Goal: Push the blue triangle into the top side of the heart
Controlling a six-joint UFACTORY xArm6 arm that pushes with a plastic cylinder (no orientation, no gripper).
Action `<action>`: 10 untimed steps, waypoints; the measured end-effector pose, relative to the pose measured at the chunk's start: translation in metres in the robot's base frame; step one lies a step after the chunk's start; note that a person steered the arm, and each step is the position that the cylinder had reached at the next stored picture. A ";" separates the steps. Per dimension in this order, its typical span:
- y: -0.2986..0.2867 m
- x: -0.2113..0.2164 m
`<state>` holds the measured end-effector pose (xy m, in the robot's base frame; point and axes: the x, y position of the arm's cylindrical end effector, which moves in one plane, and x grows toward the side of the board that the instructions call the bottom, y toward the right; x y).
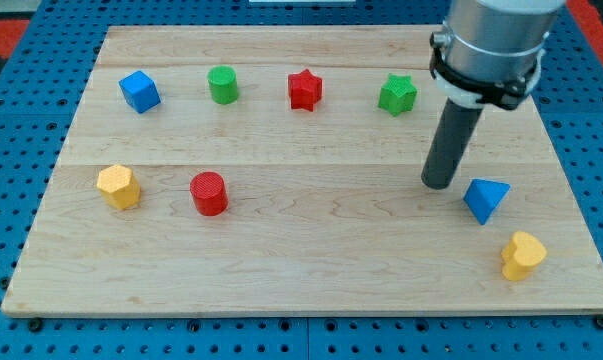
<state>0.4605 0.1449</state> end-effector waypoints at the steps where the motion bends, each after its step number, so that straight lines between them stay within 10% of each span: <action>1: 0.017 -0.018; 10: 0.008 0.053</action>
<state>0.5138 0.1534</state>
